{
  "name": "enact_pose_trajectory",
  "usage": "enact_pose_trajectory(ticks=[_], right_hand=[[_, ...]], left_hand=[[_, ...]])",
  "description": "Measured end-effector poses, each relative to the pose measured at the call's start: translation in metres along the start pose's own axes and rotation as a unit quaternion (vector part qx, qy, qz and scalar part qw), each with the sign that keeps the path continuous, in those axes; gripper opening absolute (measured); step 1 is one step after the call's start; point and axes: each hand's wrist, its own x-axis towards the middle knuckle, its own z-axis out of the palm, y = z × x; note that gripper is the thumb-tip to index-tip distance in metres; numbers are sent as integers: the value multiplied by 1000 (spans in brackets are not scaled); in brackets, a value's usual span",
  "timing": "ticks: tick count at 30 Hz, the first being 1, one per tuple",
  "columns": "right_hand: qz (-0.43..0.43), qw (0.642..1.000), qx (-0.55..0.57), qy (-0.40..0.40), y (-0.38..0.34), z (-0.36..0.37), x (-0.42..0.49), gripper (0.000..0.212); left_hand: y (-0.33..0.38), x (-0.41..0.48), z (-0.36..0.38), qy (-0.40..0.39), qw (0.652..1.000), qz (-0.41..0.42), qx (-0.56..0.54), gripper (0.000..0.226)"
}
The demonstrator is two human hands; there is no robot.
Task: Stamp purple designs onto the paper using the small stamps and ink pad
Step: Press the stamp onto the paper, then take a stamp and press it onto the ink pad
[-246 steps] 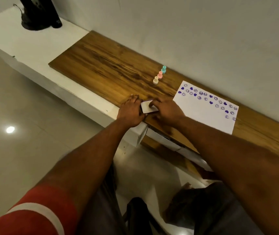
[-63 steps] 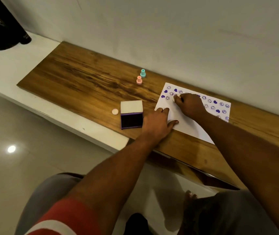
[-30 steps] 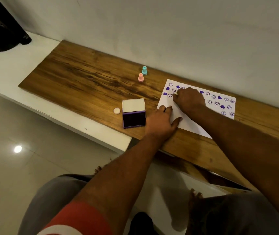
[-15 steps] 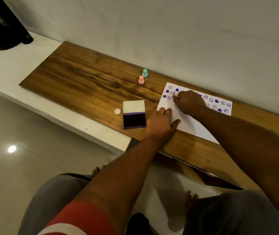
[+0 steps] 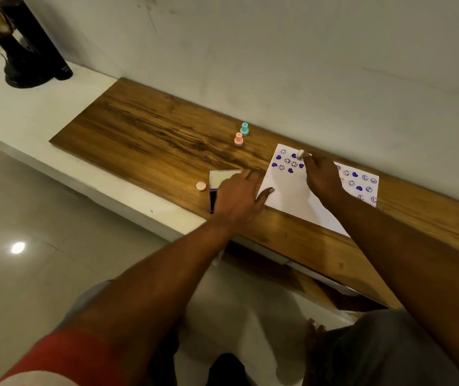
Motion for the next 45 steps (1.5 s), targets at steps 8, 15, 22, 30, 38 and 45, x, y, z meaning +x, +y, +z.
enact_pose_trajectory(ticks=[8,15,22,30,38,45], right_hand=[[-217,970,-32,-101,-58,69,-36,37],[-293,936,-128,-151,-89,123,-47,22],[-331,903,-220,-161,-93,139,-48,30],[-348,878,-282,-172,-98,149,-45,29],[-356,867,-307,-166,-92,154,-41,32],[-356,861,-323,-166,-97,159,-35,30]], left_hand=[[-123,-32,-52,52,987,-136,-69,42],[-141,-46,-39,-23,978,-186,-97,50],[-143,-41,-32,-17,978,-187,-94,43],[-139,-41,-29,-7,980,-180,-82,38],[-138,-40,-27,0,982,-175,-70,36],[-141,-38,-24,-4,983,-169,-67,36]])
